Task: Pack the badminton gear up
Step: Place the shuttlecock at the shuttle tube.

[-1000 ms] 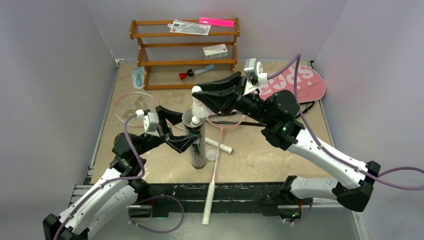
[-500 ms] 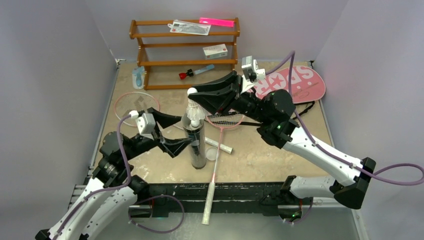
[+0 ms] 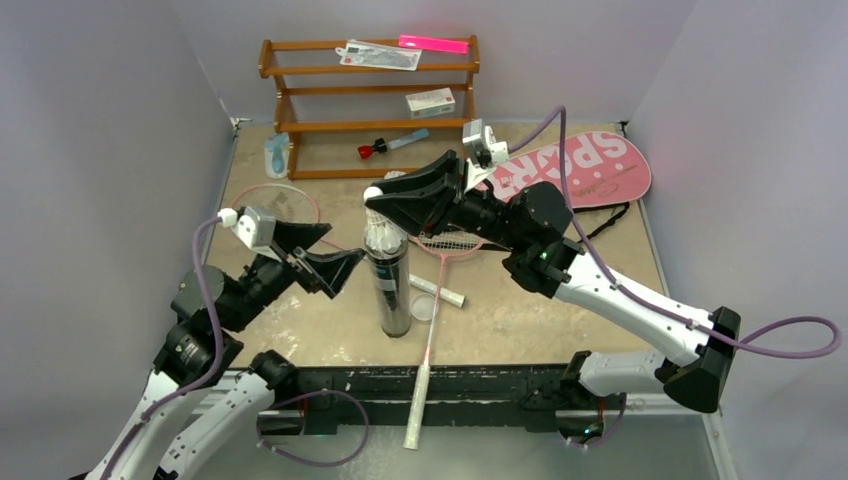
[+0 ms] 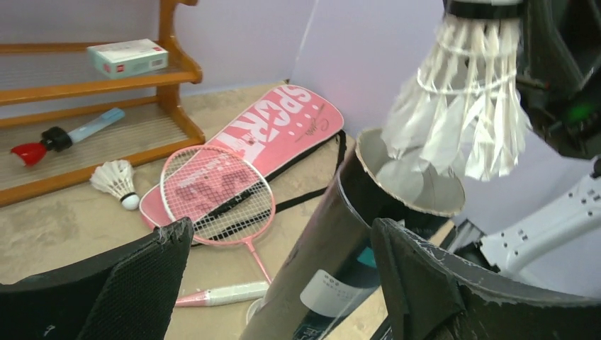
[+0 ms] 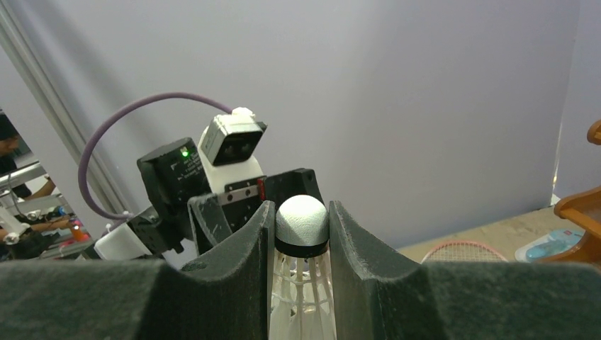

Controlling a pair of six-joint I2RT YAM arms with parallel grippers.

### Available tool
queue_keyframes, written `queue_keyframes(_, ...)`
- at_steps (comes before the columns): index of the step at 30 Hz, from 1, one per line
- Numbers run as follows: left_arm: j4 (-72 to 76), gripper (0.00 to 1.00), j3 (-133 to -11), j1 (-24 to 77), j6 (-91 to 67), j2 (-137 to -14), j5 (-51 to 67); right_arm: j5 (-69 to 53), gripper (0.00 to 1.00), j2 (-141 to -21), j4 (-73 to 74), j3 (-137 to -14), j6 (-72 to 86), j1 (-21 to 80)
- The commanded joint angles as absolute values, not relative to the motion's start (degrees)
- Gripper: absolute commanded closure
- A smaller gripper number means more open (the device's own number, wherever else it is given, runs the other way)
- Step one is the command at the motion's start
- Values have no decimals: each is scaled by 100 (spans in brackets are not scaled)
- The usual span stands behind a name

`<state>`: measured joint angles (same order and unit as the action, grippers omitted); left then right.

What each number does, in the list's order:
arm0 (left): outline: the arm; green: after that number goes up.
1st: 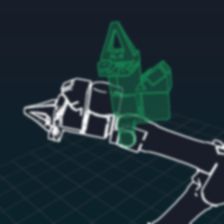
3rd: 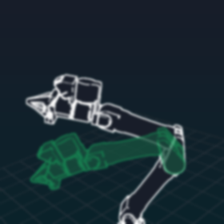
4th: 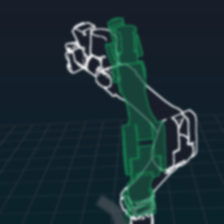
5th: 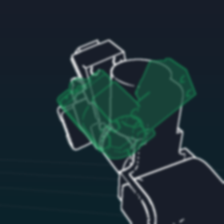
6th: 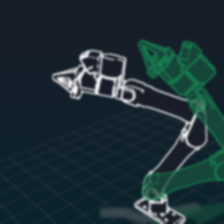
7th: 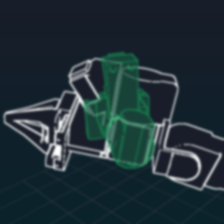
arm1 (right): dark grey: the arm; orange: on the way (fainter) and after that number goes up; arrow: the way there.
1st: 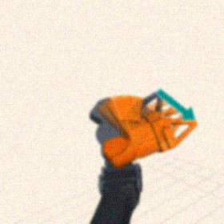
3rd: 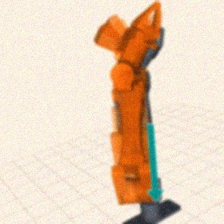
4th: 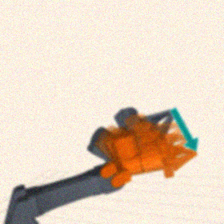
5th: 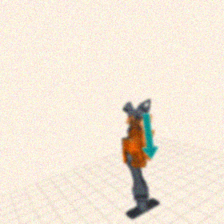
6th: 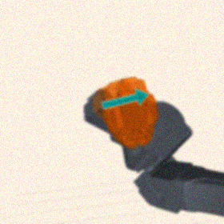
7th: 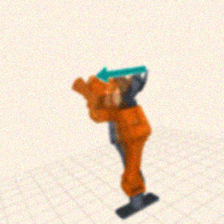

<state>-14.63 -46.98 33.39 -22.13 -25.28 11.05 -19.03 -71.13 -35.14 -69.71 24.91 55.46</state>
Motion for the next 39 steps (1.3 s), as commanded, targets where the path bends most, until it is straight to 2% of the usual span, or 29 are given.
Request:
queue_keyframes(1, -1991, 6, -5140, 3327, -2824, -2456, 163, -1809, 80, -7048, -3889, -6908, 2547, 5596)
queue_keyframes(39, -2117, 7, -5500, 3323, -3034, -2513, 274, -1494, 80, -7216, -4128, -6653, 2643, 5638)
